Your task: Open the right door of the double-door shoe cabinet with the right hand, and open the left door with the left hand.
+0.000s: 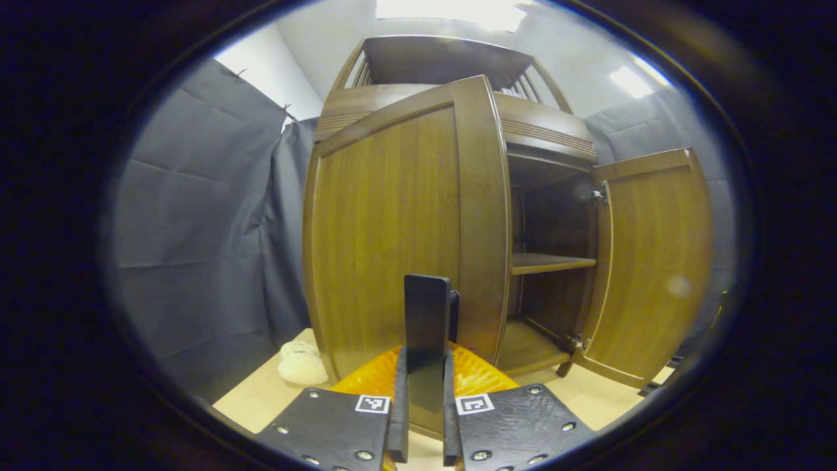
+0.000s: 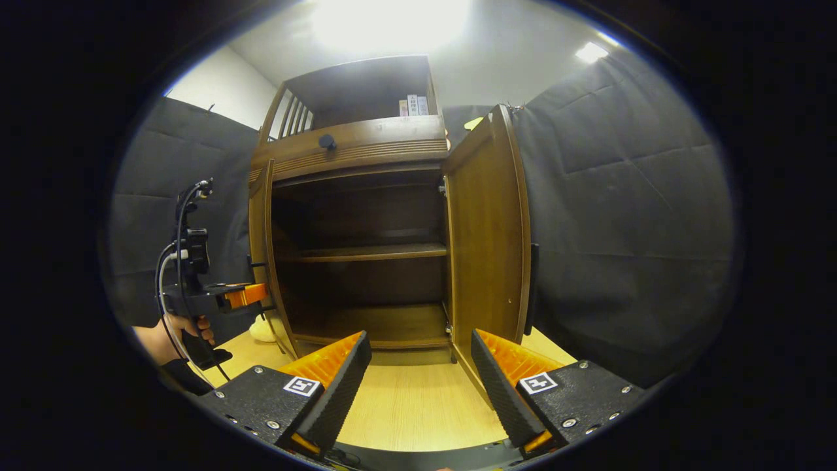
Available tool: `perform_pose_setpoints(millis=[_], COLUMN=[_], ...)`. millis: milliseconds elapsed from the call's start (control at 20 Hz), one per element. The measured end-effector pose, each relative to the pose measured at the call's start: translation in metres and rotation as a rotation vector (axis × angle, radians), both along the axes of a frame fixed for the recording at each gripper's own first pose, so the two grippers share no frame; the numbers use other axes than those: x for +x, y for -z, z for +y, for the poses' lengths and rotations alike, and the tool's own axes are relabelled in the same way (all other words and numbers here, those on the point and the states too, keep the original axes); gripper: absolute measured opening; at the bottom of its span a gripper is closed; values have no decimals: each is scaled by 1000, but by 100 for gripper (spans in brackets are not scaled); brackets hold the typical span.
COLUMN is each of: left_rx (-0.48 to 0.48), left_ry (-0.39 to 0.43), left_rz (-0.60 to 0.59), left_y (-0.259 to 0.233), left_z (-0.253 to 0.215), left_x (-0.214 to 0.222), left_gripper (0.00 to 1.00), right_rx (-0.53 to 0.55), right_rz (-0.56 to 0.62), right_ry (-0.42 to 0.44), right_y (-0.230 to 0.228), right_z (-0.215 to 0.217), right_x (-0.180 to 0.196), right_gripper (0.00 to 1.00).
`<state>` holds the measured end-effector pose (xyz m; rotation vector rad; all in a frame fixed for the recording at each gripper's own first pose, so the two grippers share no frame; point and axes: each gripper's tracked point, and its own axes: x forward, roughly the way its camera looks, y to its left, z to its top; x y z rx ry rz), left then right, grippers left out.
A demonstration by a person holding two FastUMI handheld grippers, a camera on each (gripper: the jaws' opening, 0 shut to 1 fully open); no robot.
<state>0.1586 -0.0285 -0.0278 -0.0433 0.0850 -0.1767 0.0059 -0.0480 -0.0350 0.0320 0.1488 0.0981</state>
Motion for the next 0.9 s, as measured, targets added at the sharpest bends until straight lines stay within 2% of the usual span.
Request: perform_pose_setpoints(millis=[250,400,450,900], left_rx=[24,20,17,27], left_ry=[-19,-36,-43,-107], left_rz=[-10,-8,-7,-6], left_y=[-1,-1,-1,3], left_z=[19,33,38,81], left_x=[-17,-23,-25,-43], left_gripper=[27,17,27,23], right_rx=[2,3,4,5], right_rz=[-1,-1,1,9], right_ry=[-24,-31,-36,-83], right_y=[1,1,2,7], right_z=[14,19,22,48], right_x=[-5,-6,-7,-7], right_gripper=[95,94,95,94])
